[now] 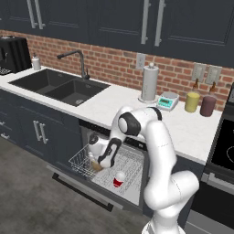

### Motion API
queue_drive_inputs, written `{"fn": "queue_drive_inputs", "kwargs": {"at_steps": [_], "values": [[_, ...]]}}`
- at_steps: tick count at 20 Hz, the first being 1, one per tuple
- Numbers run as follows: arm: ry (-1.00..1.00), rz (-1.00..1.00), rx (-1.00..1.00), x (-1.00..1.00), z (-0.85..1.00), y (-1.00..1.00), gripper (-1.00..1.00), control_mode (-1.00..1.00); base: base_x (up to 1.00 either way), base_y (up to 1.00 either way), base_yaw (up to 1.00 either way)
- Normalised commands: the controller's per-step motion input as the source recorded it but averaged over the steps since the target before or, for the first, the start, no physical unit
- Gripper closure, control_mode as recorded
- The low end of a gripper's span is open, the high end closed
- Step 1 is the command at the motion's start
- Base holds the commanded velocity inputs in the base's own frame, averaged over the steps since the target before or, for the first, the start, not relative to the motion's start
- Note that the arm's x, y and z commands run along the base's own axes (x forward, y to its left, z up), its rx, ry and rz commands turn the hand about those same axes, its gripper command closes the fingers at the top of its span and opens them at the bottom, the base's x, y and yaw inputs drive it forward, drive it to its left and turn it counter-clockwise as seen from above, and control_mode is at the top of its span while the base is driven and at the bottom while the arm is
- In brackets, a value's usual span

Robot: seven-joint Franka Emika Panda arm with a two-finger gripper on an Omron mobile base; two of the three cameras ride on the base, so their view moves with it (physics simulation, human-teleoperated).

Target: Pick up the cup and bowl from the counter, place them in the dishwasher, and close the dishwasher door.

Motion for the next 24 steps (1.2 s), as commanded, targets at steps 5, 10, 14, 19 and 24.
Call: {"fn": "queue_drive_inputs", "kwargs": {"at_steps": [5,10,14,19,24], "values": [[0.01,-0.09,0.0,0.61,-0.19,0.1,1.0,-1.0,0.0,0.0,0.0],[0.05,-0.06,0.01,0.59,-0.39,-0.06,1.0,-1.0,0.0,0.0,0.0],[0.01,-0.04,0.0,0.15,-0.75,-0.02,1.0,-1.0,0.0,0.0,0.0],[0.0,-0.01,0.0,0.06,-0.6,0.03,1.0,-1.0,0.0,0.0,0.0],[0.0,0.0,0.0,0.12,-0.25,0.15,1.0,-1.0,0.0,0.0,0.0]]}}
